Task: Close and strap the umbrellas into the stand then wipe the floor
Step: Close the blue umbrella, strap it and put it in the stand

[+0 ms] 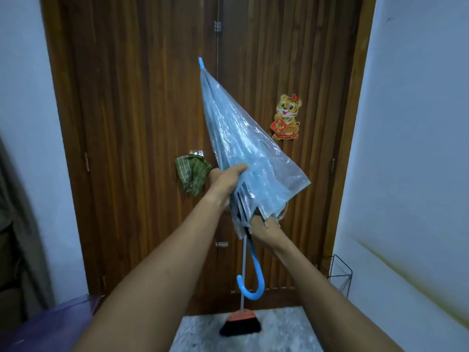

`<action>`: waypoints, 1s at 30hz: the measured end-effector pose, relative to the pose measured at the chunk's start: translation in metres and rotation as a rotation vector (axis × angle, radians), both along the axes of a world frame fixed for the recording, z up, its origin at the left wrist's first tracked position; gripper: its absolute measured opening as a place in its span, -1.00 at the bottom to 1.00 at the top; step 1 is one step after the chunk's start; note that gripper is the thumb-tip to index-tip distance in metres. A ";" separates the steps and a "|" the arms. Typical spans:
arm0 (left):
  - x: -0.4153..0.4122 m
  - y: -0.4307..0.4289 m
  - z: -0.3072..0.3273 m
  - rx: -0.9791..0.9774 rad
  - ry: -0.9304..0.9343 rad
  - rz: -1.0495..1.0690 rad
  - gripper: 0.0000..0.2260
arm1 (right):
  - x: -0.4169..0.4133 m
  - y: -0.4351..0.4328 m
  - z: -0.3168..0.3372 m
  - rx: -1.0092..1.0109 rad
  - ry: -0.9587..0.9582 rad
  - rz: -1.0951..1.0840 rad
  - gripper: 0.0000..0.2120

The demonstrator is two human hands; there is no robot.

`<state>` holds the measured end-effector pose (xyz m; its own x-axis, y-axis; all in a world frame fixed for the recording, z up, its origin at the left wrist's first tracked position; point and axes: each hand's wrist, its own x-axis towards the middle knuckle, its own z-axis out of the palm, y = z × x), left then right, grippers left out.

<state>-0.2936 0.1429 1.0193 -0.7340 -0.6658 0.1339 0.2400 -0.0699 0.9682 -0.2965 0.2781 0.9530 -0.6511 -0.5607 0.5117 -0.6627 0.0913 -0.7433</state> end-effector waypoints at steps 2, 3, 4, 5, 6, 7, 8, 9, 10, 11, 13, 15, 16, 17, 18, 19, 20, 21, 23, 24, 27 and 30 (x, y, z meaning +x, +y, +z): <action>0.003 -0.009 0.000 -0.038 0.011 0.017 -0.50 | 0.004 0.001 -0.006 0.036 -0.020 0.079 -0.80; 0.003 -0.014 -0.002 -0.055 0.025 0.017 -0.54 | 0.006 0.002 -0.009 0.104 -0.052 0.125 -0.84; 0.007 -0.017 -0.002 -0.052 0.027 0.015 -0.61 | 0.006 0.005 -0.014 0.152 -0.078 0.188 -0.88; 0.008 -0.020 -0.003 -0.057 0.046 0.026 -0.68 | 0.001 0.009 -0.019 0.201 -0.086 0.256 -0.92; 0.011 -0.021 -0.002 -0.050 0.054 0.029 -0.68 | -0.004 0.014 -0.024 0.251 -0.106 0.322 -0.91; 0.012 -0.023 -0.003 -0.057 0.066 0.026 -0.65 | -0.008 0.020 -0.025 0.297 -0.132 0.368 -0.84; 0.016 -0.026 -0.002 -0.069 0.085 0.028 -0.64 | -0.013 0.027 -0.023 0.331 -0.168 0.376 -0.78; 0.016 -0.030 -0.003 -0.098 0.104 0.036 -0.67 | -0.018 0.033 -0.020 0.318 -0.202 0.324 -0.79; 0.018 -0.034 -0.004 -0.127 0.117 0.038 -0.71 | -0.021 0.038 -0.013 0.243 -0.217 0.242 -0.84; 0.019 -0.037 -0.003 -0.164 0.130 0.036 -0.74 | -0.022 0.041 -0.005 0.120 -0.202 0.121 -0.82; 0.025 -0.033 -0.002 -0.238 0.134 0.013 -0.75 | -0.028 0.038 0.015 -0.162 -0.116 -0.142 -0.70; 0.028 -0.025 -0.003 -0.310 0.139 -0.048 -0.74 | -0.031 0.027 0.038 -0.264 -0.054 -0.259 -0.68; 0.030 -0.020 -0.002 -0.335 0.141 -0.094 -0.73 | -0.027 0.020 0.050 -0.256 -0.069 -0.225 -0.60; 0.030 -0.014 -0.002 -0.353 0.147 -0.151 -0.73 | -0.028 0.014 0.058 -0.261 -0.129 -0.147 -0.53; 0.031 -0.008 -0.001 -0.367 0.153 -0.216 -0.72 | -0.026 0.009 0.063 -0.256 -0.193 -0.068 -0.52; 0.031 -0.003 0.001 -0.380 0.157 -0.279 -0.72 | -0.023 0.003 0.066 -0.245 -0.231 0.009 -0.59; 0.032 0.001 0.003 -0.396 0.157 -0.333 -0.71 | -0.016 0.000 0.068 -0.218 -0.241 0.069 -0.66; 0.033 0.004 0.005 -0.419 0.154 -0.386 -0.70 | -0.010 -0.004 0.069 -0.174 -0.232 0.091 -0.63; 0.037 0.005 0.008 -0.444 0.139 -0.504 -0.62 | -0.007 -0.011 0.066 -0.031 -0.211 0.031 -0.40; 0.038 0.002 0.007 -0.430 0.128 -0.562 -0.55 | -0.009 -0.013 0.064 0.058 -0.202 -0.041 -0.31; 0.044 -0.002 0.006 -0.271 0.122 -0.707 -0.39 | -0.014 -0.010 0.064 0.136 -0.139 -0.156 -0.19; 0.048 0.007 0.005 -0.165 0.146 -0.681 -0.54 | -0.010 -0.010 0.067 0.102 -0.060 -0.180 -0.32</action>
